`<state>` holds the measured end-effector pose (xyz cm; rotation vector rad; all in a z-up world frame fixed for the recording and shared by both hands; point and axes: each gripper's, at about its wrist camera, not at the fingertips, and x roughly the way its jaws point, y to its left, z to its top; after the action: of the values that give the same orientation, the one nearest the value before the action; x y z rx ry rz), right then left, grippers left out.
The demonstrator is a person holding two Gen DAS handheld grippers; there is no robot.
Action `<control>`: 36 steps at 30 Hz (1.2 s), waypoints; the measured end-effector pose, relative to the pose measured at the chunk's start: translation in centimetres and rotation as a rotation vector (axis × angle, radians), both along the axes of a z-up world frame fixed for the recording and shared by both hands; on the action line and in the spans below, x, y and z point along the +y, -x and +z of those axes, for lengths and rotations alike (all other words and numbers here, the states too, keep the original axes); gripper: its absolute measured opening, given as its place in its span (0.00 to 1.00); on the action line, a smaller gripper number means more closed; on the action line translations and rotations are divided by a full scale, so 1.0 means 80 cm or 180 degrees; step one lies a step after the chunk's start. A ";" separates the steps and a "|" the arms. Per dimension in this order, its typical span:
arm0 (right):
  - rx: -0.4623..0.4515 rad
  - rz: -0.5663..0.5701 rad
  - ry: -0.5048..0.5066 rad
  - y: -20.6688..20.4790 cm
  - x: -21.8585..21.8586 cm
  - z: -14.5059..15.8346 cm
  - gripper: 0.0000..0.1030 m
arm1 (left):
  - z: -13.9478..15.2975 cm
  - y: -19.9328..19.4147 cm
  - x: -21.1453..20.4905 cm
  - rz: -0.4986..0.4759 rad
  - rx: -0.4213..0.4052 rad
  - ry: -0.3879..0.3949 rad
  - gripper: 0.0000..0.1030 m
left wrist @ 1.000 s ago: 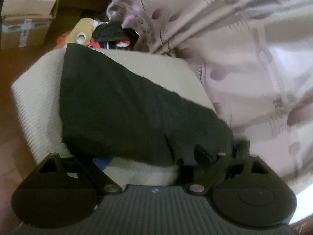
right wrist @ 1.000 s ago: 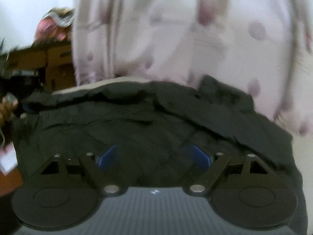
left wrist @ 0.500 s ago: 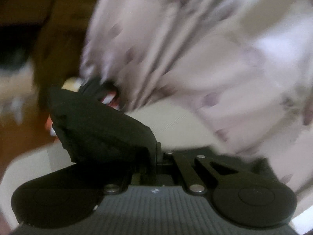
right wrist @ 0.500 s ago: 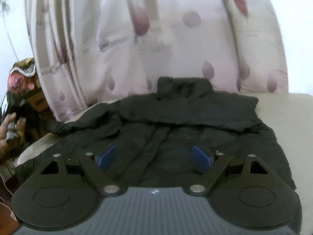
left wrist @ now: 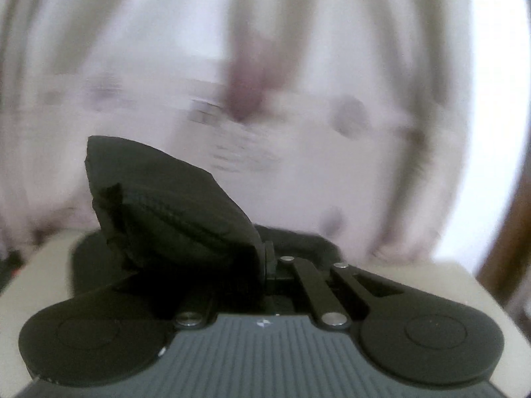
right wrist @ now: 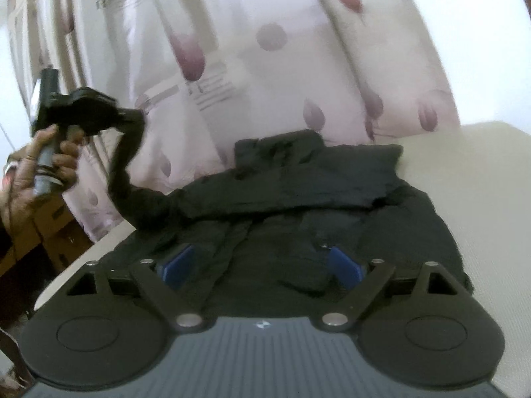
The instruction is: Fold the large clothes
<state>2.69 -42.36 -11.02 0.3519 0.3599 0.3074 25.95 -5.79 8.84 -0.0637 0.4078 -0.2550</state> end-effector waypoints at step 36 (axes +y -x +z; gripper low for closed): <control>0.0447 0.0140 -0.0147 -0.265 -0.045 0.036 0.98 | -0.168 0.130 0.040 0.0036 0.0231 -0.0129 1.00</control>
<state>23.92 -45.96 -8.13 0.4126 0.4996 0.3352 15.52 -2.61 -4.58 -0.0356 0.4846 -0.2335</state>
